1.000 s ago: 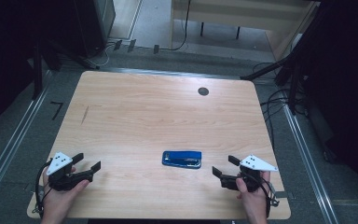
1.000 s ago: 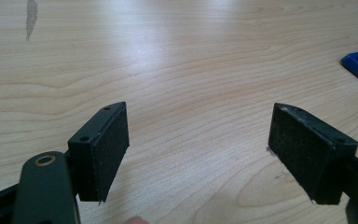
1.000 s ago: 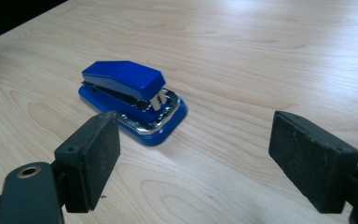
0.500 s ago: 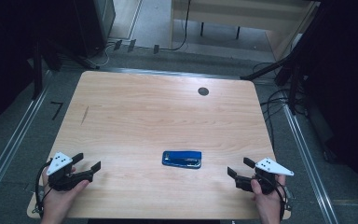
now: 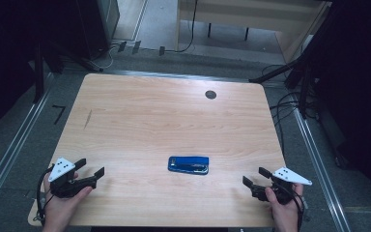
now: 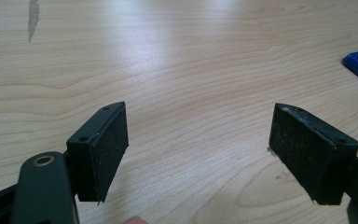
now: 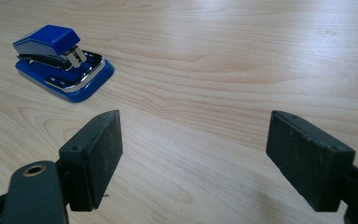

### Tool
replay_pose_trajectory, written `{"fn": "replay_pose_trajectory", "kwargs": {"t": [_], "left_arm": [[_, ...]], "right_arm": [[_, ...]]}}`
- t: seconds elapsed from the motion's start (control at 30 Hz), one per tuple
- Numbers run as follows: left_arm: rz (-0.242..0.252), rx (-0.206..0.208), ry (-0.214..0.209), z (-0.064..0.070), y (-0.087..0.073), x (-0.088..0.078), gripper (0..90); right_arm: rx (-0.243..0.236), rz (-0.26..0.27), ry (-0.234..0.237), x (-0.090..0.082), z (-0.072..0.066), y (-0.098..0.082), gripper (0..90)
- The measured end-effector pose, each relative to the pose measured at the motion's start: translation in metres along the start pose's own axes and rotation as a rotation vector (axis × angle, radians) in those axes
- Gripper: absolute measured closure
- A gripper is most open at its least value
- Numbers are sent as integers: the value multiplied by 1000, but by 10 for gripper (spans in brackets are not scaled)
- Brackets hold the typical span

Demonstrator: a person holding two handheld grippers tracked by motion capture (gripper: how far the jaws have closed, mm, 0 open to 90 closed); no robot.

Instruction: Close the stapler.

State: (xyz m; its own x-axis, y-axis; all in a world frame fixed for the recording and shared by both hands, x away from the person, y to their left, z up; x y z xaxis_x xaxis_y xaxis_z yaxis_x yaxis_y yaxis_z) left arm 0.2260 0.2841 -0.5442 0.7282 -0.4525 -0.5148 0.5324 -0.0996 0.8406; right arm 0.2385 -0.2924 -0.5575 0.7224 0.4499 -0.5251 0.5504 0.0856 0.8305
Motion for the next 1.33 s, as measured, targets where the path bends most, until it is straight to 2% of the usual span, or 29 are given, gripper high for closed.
{"fn": "replay_pose_trajectory", "kwargs": {"t": [0.17,0.27,0.53,0.8,0.93,1.0,1.07,1.33], "left_arm": [[-1,-1,1,0,0,0,204],[1,-3,1,0,0,0,204],[1,0,1,0,0,0,195],[-12,-2,23,-1,0,0,137],[-11,-27,26,-4,1,-1,117],[-5,-39,23,-4,1,-2,112],[-4,-42,27,-5,1,-2,106],[-21,-31,38,-4,0,0,107]], "right_arm": [[18,-5,-7,-4,7,-4,186],[13,-13,-24,-8,12,-8,185],[46,-3,-43,-21,25,-18,171],[67,18,-68,-34,39,-27,144],[79,21,-73,-36,44,-31,143],[84,43,-75,-37,45,-31,142],[88,42,-80,-38,46,-31,140],[73,15,-87,-35,44,-31,130]]}}
Point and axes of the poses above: each handheld gripper's, and its own axes: x roughly forward along the jaws, y roughly out of its top, z roughly to its right, the point moved 4 cm from there along x, roughly forward along the jaws, and after that the axes turned 5 degrees about -y, right-handed, at the moved point
